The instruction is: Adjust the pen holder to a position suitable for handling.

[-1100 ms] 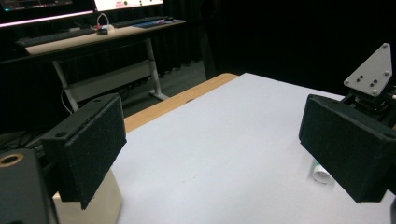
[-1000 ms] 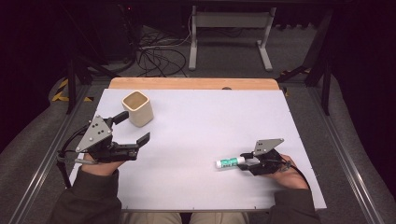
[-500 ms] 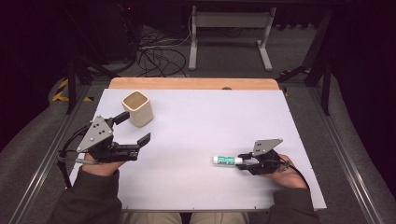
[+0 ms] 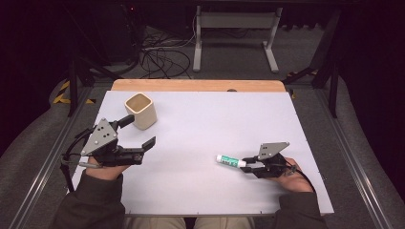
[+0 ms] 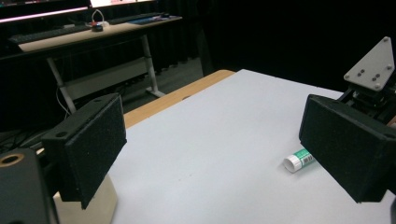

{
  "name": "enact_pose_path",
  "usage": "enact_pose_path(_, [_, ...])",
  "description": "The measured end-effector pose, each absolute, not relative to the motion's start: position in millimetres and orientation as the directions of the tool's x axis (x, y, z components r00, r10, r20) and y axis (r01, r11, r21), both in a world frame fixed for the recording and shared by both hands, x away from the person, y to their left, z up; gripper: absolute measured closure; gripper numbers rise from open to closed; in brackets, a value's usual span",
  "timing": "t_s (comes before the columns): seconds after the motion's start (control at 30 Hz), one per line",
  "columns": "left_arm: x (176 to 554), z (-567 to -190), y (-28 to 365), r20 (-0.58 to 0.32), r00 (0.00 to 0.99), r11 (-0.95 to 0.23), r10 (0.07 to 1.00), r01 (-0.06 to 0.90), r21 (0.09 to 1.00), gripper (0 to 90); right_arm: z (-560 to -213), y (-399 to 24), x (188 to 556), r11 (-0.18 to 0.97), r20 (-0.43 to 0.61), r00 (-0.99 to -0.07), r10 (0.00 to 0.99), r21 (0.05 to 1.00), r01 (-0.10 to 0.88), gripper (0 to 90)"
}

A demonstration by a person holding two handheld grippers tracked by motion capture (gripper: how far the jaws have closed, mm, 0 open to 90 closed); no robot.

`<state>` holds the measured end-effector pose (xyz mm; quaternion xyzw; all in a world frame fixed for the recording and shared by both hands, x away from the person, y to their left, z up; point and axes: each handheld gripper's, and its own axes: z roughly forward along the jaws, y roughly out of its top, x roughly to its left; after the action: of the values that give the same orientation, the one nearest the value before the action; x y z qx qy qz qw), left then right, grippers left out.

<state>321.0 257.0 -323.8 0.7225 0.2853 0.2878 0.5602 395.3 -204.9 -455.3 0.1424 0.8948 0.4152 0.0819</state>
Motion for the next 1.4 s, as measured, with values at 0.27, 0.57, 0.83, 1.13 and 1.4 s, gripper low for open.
enact_pose_path(0.27, [321,-326,253,0.104,0.682,-0.223,0.724,0.089,0.971,8.9,-443,-206,391,0.560,-0.072,-0.936,0.345,0.816,0.143,65.8])
enact_pose_path(0.57, [322,-328,249,0.104,0.690,-0.231,0.716,0.094,0.968,8.9,-434,-204,388,0.512,-0.095,-0.933,0.348,0.852,0.104,65.8])
enact_pose_path(0.83, [323,-330,246,0.103,0.695,-0.234,0.711,0.096,0.967,8.9,-430,-200,387,0.487,-0.109,-0.931,0.348,0.869,0.081,65.8])
enact_pose_path(1.13, [325,-337,237,0.104,0.712,-0.247,0.695,0.100,0.964,9.0,-428,-197,387,0.469,-0.117,-0.928,0.354,0.880,0.068,65.8])
enact_pose_path(1.4, [327,-343,227,0.105,0.730,-0.265,0.675,0.107,0.958,8.9,-424,-196,385,0.424,-0.110,-0.926,0.360,0.904,0.057,65.8])
